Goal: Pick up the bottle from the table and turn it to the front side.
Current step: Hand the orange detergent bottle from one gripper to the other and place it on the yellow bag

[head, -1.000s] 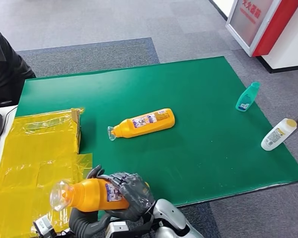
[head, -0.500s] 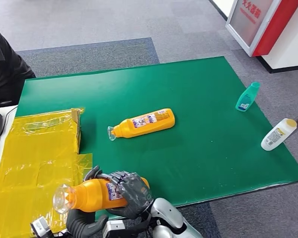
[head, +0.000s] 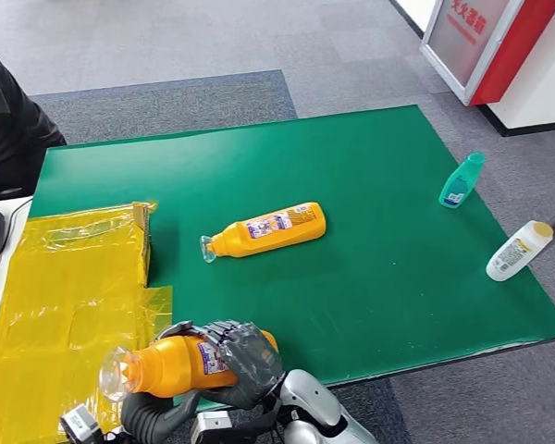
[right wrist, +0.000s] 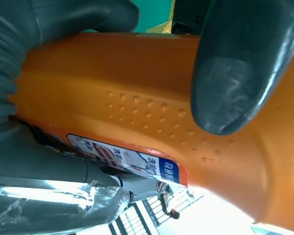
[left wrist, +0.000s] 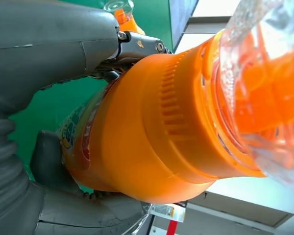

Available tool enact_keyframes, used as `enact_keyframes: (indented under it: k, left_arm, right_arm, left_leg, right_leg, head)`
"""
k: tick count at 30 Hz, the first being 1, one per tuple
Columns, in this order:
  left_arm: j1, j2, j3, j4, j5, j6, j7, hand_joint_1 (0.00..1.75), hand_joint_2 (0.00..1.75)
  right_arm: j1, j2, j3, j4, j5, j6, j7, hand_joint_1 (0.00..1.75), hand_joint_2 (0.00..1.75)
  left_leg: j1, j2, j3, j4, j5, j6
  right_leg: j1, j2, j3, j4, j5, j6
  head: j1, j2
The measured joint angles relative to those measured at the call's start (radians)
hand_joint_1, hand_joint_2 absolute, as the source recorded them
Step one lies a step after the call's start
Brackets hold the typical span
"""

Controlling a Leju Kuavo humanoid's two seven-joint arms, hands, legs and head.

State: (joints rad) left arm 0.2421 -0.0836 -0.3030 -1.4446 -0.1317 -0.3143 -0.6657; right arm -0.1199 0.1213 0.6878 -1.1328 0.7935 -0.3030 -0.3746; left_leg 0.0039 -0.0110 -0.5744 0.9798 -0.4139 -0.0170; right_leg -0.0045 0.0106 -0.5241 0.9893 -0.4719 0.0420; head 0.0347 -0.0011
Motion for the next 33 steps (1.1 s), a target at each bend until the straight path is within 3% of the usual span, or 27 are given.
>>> enact_keyframes:
  k: [1,4,5,12,33]
  left_arm:
    - [0.0,0.0,0.0,0.0,-0.001,0.002,0.0,1.75,1.75]
    - [0.0,0.0,-0.001,0.0,-0.004,0.011,0.001,1.75,1.75]
    - [0.001,0.0,-0.001,0.0,-0.007,0.019,0.001,1.75,1.75]
    - [0.005,-0.003,0.0,-0.018,-0.058,0.09,0.003,1.75,1.75]
    - [0.005,-0.004,0.001,-0.028,-0.066,0.102,0.004,1.75,1.75]
  right_arm:
    - [0.0,0.0,0.0,0.0,0.0,0.0,0.0,1.45,1.75]
    - [0.001,0.0,0.0,0.0,0.0,0.0,0.001,0.16,1.75]
    - [0.001,0.0,-0.001,0.0,0.0,-0.001,0.003,0.0,1.75]
    - [0.005,0.0,-0.009,0.0,0.006,-0.008,0.013,0.0,1.75]
    - [0.006,0.0,-0.01,0.0,0.01,-0.009,0.013,0.0,1.75]
  left_leg:
    - [0.0,0.0,0.0,0.0,0.0,0.0]
    - [0.0,0.0,0.0,0.0,0.0,0.0]
    - [0.0,0.0,0.0,0.0,0.0,0.0]
    - [0.0,0.0,0.0,0.0,0.0,0.0]
    - [0.0,0.0,0.0,0.0,0.0,0.0]
  right_leg:
    - [0.0,0.0,0.0,0.0,0.0,0.0]
    - [0.0,0.0,0.0,0.0,0.0,0.0]
    - [0.0,0.0,0.0,0.0,0.0,0.0]
    - [0.0,0.0,-0.001,0.0,0.0,0.0]
    - [0.0,0.0,-0.001,0.0,0.0,0.0]
  head:
    - [0.0,0.0]
    - [0.0,0.0]
    - [0.0,0.0]
    - [0.0,0.0]
    - [0.0,0.0]
